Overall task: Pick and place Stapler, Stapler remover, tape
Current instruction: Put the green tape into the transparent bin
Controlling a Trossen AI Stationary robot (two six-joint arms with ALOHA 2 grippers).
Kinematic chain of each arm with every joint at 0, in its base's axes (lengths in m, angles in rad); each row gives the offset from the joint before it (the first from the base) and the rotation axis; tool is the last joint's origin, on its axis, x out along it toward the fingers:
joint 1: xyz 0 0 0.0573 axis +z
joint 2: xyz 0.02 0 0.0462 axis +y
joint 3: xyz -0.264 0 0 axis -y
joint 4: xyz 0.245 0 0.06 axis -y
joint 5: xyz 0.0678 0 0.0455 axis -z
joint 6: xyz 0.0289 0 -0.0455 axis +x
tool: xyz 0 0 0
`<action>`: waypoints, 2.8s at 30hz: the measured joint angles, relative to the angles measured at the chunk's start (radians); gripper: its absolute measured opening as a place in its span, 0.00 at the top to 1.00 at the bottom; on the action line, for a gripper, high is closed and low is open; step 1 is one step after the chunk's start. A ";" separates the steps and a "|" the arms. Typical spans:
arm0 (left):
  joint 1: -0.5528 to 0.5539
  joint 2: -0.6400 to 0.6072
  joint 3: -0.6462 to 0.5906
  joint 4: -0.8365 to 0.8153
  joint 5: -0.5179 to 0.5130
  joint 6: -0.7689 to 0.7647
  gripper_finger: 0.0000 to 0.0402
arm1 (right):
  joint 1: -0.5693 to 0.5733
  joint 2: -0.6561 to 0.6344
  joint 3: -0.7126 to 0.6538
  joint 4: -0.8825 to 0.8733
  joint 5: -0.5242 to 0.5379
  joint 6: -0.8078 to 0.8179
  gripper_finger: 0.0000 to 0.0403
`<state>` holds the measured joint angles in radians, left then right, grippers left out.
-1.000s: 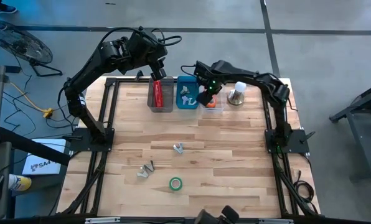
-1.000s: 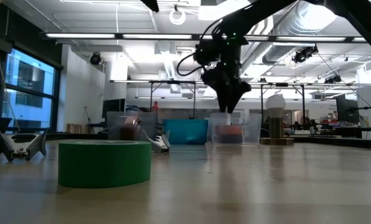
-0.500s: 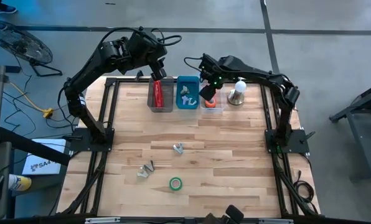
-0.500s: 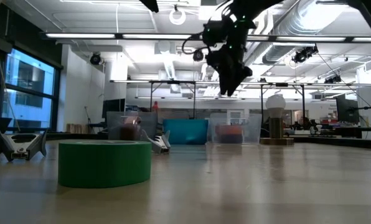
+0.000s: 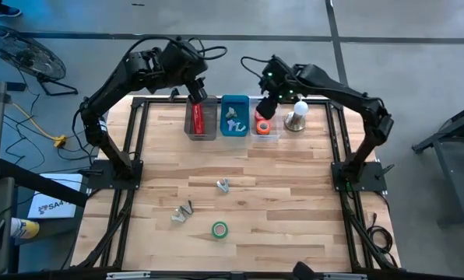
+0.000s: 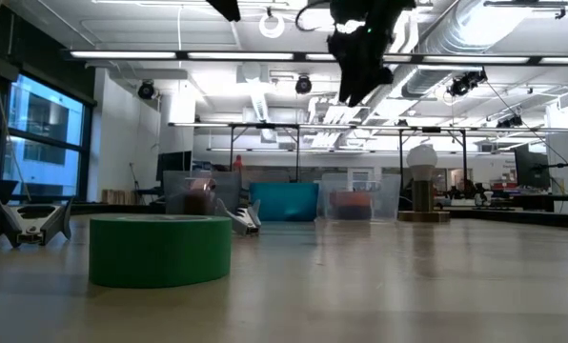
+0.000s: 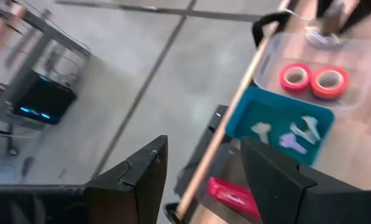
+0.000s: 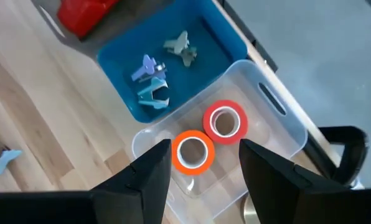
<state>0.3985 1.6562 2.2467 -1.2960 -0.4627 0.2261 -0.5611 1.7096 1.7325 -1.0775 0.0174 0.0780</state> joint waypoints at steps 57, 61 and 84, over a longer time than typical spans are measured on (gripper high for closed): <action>-0.639 0.037 -0.707 0.198 0.449 -1.241 0.51 | 0.067 -0.349 0.000 -0.069 0.033 -0.113 0.55; -0.670 0.037 -0.799 0.308 0.446 -1.398 0.51 | 0.067 -0.349 0.000 -0.069 0.033 -0.113 0.55; -0.772 0.232 -0.893 0.574 0.623 -1.549 0.51 | 0.067 -0.349 0.000 -0.095 0.032 -0.109 0.55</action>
<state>-0.3736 1.8883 1.3536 -0.7224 0.1601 -1.3224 -0.4943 1.3609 1.7325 -1.1721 0.0494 -0.0311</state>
